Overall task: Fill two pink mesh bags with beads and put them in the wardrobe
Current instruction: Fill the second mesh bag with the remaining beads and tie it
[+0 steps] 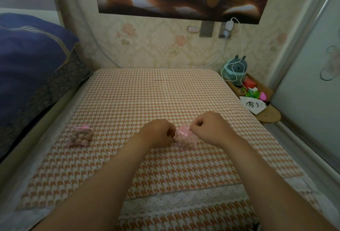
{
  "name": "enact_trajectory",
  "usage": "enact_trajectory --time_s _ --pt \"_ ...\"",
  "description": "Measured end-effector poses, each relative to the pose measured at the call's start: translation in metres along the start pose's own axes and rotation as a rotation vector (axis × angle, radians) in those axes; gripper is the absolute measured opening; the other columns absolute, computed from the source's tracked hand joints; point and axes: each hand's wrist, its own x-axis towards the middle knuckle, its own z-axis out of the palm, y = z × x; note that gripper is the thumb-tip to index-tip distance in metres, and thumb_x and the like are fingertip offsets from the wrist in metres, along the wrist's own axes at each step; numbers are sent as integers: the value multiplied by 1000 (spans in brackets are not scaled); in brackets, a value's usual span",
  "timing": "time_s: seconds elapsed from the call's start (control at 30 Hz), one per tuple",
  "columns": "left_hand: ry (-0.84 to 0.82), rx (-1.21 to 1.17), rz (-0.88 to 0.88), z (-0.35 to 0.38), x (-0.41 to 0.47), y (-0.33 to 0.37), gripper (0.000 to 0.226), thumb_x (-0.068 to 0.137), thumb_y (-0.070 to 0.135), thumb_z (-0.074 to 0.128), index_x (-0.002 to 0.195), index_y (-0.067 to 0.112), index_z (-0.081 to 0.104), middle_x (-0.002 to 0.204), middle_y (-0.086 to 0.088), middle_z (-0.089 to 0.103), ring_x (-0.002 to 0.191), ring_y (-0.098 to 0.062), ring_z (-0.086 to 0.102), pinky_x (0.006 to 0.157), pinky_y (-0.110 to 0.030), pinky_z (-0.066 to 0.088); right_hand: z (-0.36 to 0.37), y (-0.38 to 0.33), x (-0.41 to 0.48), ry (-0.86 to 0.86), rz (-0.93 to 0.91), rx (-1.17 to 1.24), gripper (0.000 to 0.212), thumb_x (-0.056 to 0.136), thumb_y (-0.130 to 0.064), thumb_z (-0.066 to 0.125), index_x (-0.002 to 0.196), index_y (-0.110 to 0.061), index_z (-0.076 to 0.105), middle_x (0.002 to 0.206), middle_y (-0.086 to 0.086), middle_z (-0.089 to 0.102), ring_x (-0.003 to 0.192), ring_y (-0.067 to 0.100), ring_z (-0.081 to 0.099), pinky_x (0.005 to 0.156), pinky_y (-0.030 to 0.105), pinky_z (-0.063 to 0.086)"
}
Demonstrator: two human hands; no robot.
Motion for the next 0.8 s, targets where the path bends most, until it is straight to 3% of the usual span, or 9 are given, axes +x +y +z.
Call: enact_trajectory --time_s 0.1,0.2,0.3,0.4,0.57,0.7,0.8 --pt "70 44 32 7 5 2 8 85 27 63 91 29 68 87 10 63 85 -15 58 66 -28 43 2 -2 1 -7 -5 -2 32 83 -35 57 70 -8 70 76 10 73 68 33 67 56 46 56" --pt "108 42 31 11 8 5 4 86 27 62 88 26 65 83 9 61 84 -17 59 64 -27 40 2 -3 1 -8 0 4 32 83 -32 58 65 -8 65 63 7 68 54 30 58 50 43 49" --pt "120 -61 8 10 9 6 8 87 25 63 95 27 64 86 12 61 82 -13 58 68 -29 46 1 -3 1 -5 12 14 34 84 -30 59 61 -7 60 57 12 59 48 22 44 49 36 40" --pt "204 -332 -60 1 11 5 8 88 29 66 96 27 66 95 12 68 77 -10 66 72 -33 56 -1 -3 -1 -23 12 4 33 85 -35 56 69 -8 68 68 11 69 59 34 59 51 44 51" --pt "343 -627 24 -22 7 24 10 86 27 72 94 23 68 86 12 66 68 7 56 63 -9 44 -5 -9 -2 -54 15 21 25 87 -32 55 83 -27 79 80 0 75 72 24 69 65 42 58" --pt "243 -564 96 -20 -1 35 8 85 28 73 90 26 67 82 15 66 66 6 57 59 -10 44 -7 -12 -2 -59 34 6 22 88 -25 58 79 -21 77 71 6 71 68 29 66 59 40 53" --pt "251 -398 106 -16 -3 32 8 85 32 71 92 29 71 90 16 65 72 4 54 63 -12 39 -7 -14 -4 -77 40 15 22 88 -23 57 81 -24 78 75 4 73 71 26 68 67 45 57"
